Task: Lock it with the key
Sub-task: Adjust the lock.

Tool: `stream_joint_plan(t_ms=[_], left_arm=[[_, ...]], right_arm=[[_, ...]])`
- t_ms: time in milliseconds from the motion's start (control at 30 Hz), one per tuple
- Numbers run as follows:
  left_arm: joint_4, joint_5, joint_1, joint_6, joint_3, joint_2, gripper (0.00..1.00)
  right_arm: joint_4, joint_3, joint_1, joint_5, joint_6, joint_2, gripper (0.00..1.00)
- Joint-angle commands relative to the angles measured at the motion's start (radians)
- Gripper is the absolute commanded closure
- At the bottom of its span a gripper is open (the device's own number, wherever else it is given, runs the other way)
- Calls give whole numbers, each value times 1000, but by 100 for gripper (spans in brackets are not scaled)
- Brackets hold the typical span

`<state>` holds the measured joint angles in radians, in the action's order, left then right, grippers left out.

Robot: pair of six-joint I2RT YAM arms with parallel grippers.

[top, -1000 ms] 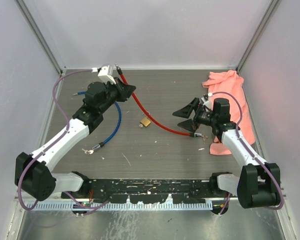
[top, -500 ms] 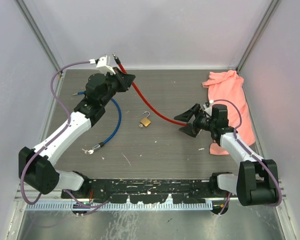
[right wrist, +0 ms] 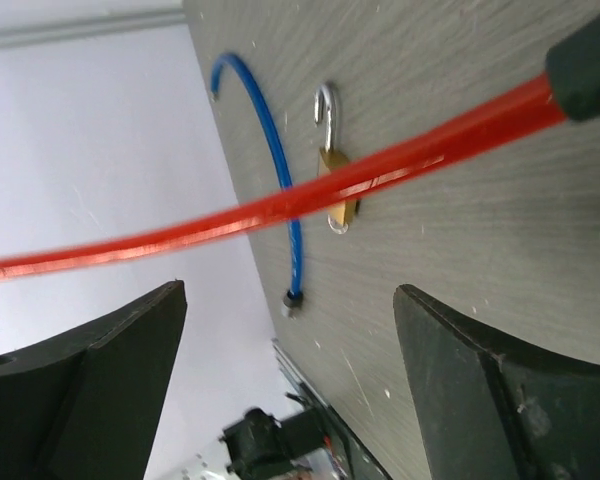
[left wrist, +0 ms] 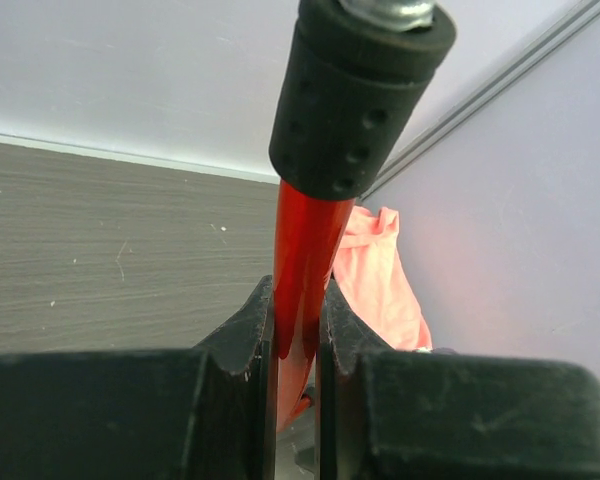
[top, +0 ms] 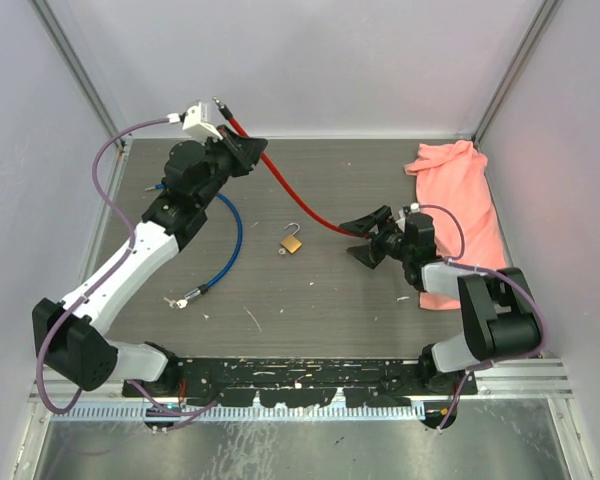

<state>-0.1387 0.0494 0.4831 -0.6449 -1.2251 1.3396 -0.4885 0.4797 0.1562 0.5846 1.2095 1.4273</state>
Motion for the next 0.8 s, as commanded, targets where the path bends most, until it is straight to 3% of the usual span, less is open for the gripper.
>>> stream_joint_plan(t_ms=[0,333,767], left_arm=[[-49,-1,-6,-61,-40,-79,100],[-54,-40,-6,-136,46,-181,100],[-80,-114,-6,-217,181,-247,100]], right_arm=[[-283,41,2,-69,185,101,9],[-320,178,51,-138,270,267,12],[-448,265,128,-128,414,378,34]])
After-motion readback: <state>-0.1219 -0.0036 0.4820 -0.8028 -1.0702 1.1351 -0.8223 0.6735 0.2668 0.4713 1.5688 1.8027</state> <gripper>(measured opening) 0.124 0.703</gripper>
